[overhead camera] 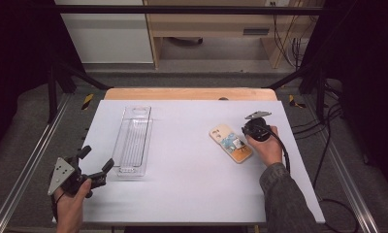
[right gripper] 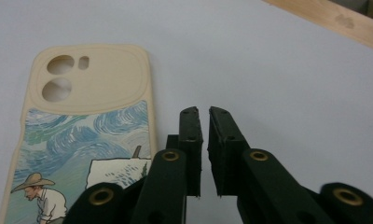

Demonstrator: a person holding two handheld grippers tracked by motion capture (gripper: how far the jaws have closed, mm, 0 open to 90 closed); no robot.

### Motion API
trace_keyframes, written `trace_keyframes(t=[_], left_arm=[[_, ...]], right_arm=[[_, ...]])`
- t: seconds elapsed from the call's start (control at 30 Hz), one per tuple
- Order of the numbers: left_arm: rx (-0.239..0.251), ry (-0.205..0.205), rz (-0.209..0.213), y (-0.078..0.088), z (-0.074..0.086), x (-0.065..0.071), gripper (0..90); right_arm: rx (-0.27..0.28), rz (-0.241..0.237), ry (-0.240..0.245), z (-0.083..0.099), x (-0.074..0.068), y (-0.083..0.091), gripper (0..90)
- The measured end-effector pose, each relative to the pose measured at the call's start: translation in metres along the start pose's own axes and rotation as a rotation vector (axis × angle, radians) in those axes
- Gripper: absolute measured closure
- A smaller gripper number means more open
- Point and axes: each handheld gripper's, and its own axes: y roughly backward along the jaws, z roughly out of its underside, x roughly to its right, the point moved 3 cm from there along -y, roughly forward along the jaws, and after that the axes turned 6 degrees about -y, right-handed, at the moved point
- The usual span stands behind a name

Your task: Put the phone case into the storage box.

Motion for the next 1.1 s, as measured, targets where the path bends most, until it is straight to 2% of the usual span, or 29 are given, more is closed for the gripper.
trace_keyframes(t=[0.17,0.37,0.57,0.7,0.83,0.9,1.1], left_arm=[[0.005,0.005,0.0,0.0,0.0,0.0,3.7],[0.003,0.0,0.004,0.0,0.0,0.001,3.7],[0.0,-0.001,0.002,0.0,0.0,0.001,3.9],[-0.005,-0.003,0.006,-0.001,0.001,0.001,3.9],[-0.007,-0.006,0.007,-0.001,0.001,0.002,4.1],[-0.008,-0.007,0.006,-0.001,0.001,0.002,4.1],[-0.002,-0.007,-0.008,0.0,0.0,0.001,4.7]], right_arm=[[-0.039,-0.031,-0.003,0.005,-0.004,-0.01,90.0],[-0.034,-0.063,-0.002,0.006,-0.009,-0.016,90.0],[-0.037,-0.061,0.01,0.007,-0.011,-0.022,90.0],[-0.041,-0.095,0.006,0.008,-0.013,-0.023,90.0],[-0.051,-0.136,0.039,0.008,-0.025,-0.021,90.0],[-0.053,-0.142,0.048,0.008,-0.028,-0.021,90.0],[-0.054,-0.188,0.084,0.014,-0.051,-0.012,90.0]])
